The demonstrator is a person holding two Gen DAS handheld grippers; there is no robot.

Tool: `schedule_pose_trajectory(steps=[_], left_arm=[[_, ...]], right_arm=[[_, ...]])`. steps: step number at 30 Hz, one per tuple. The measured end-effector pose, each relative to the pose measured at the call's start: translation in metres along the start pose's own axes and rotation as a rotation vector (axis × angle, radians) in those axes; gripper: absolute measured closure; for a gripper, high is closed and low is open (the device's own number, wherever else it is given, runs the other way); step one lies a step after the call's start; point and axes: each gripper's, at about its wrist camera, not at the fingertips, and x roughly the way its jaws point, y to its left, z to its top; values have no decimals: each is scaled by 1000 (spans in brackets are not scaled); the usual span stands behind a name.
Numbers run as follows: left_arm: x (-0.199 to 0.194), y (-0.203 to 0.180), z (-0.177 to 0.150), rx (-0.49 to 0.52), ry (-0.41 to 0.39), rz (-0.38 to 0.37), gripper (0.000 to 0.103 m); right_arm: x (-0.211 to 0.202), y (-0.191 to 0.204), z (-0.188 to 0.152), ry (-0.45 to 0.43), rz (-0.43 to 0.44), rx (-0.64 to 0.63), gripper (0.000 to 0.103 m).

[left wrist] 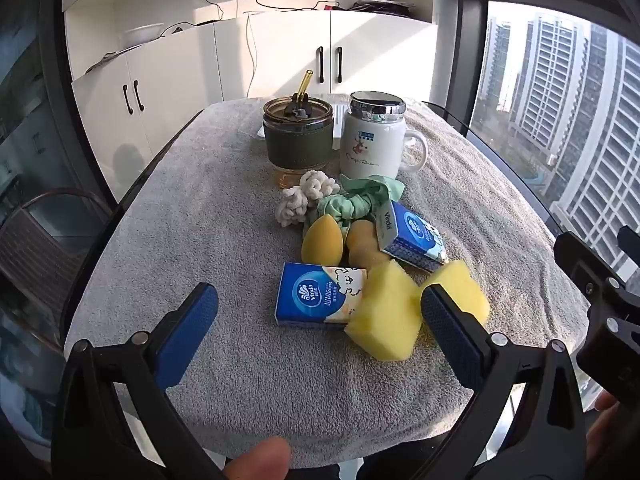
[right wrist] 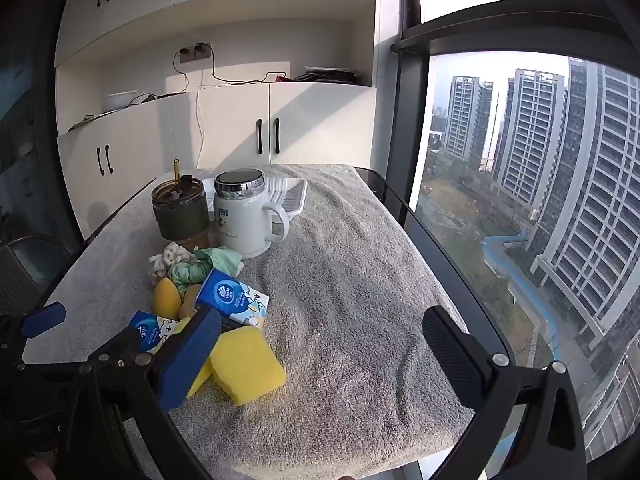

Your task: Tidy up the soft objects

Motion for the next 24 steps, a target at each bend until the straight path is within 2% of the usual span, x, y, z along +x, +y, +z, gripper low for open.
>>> schedule_pose_trajectory(steps=[7, 8, 11, 24], left_arm=[[5, -5, 3, -13, -16, 68, 0], [0, -6, -4, -1, -12, 3, 0], [-1, 1, -1, -9, -13, -12, 0], [-1, 1, -1, -13, -14, -14, 0]], right_arm=[[0, 0, 0, 4, -2, -3, 0], [0, 0, 0, 5, -1, -3, 0], [-1, 0, 0, -1, -3, -4, 0], [1, 0, 1, 1, -3, -4, 0]])
